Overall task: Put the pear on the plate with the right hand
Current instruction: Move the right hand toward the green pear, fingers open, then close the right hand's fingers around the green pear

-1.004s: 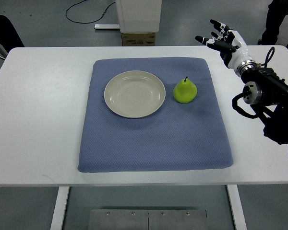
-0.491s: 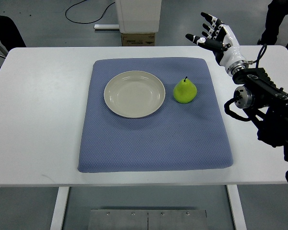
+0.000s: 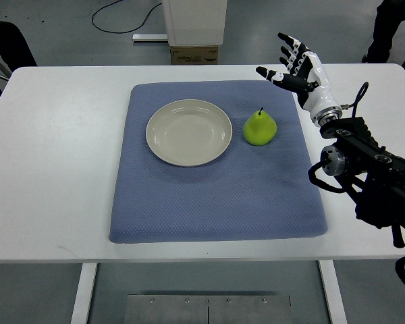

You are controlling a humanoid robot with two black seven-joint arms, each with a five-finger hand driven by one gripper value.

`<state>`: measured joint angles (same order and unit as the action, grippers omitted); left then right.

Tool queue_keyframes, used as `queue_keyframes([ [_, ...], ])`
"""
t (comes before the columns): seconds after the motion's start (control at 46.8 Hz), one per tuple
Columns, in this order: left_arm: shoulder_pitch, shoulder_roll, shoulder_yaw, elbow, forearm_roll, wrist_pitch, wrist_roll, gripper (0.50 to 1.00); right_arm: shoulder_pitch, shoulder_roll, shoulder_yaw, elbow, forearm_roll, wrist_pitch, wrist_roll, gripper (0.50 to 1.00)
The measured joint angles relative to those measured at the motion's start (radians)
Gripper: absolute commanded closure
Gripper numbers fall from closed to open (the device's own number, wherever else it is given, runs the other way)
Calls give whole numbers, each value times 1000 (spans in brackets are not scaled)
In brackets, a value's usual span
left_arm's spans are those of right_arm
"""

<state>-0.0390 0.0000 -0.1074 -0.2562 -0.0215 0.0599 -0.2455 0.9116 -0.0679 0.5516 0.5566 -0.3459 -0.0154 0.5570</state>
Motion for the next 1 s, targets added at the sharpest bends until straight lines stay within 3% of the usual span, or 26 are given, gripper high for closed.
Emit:
queue_keyframes([
  [0.449, 0, 0, 0, 0, 0, 0, 0, 500, -43, 20, -92, -10, -1, -32, 53, 502],
  [1.004, 0, 0, 0, 0, 0, 0, 0, 500, -85, 36, -129, -41, 1, -34, 54, 505],
])
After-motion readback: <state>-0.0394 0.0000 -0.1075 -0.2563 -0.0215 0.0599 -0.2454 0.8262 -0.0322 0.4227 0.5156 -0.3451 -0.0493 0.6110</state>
